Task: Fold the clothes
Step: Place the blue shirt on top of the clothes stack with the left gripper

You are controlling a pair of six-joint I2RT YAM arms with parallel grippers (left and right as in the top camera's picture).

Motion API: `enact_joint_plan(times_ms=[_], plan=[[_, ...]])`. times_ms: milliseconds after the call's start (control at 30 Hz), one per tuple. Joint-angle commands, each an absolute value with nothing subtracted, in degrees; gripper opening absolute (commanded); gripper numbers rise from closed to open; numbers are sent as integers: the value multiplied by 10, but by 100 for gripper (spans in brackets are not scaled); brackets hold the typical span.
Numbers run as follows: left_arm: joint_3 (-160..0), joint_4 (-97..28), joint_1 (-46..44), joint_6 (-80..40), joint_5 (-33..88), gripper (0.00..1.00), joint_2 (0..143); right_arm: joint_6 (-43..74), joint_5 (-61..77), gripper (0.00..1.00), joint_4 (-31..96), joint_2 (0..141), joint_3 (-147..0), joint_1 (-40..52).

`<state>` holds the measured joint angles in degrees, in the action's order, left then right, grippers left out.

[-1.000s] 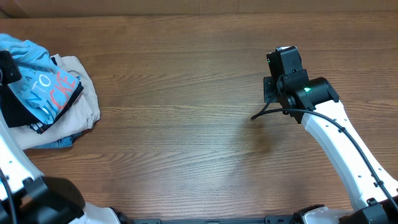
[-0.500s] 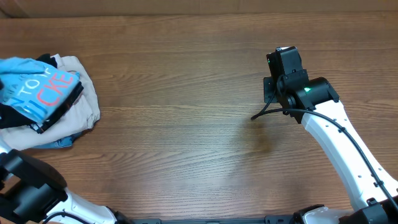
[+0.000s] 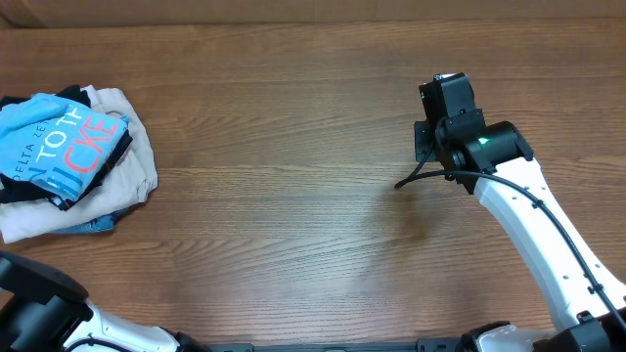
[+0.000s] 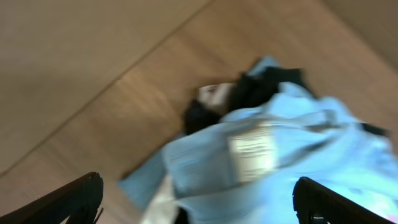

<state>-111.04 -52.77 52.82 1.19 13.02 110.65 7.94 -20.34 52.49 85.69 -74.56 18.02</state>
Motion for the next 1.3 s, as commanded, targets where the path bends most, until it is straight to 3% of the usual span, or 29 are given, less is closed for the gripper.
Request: enact_joint_plan(times_ms=[0, 167, 367, 400, 500, 533, 833, 967, 1133, 1267], plan=[[-1136, -533, 497, 10, 221, 100, 1059, 86, -203, 17, 522, 846, -754, 179], [-1135, -563, 428, 53, 219, 100, 1046, 86, -203, 17, 522, 849, -754, 179], [-1125, -602, 346, 58, 93, 100, 1078, 86, -203, 17, 526, 849, -754, 179], [-1125, -606, 339, 58, 79, 97, 1086, 86, -203, 17, 529, 849, -754, 179], [-1125, -599, 329, 57, 70, 72, 1115, 86, -203, 17, 535, 849, -754, 179], [-1125, -595, 329, 57, 71, 68, 1122, 86, -203, 17, 536, 849, -754, 179], [-1125, -568, 329, 55, 69, 78, 1203, 86, -203, 18, 537, 849, -754, 179], [-1125, -537, 329, 56, 71, 68, 1212, 86, -203, 18, 540, 849, -754, 179], [-1150, -502, 329, 50, 71, 67, 1205, 88, -203, 18, 542, 849, -754, 179], [-1172, -457, 330, 43, 71, 79, 1203, 88, -203, 18, 542, 849, -754, 179]])
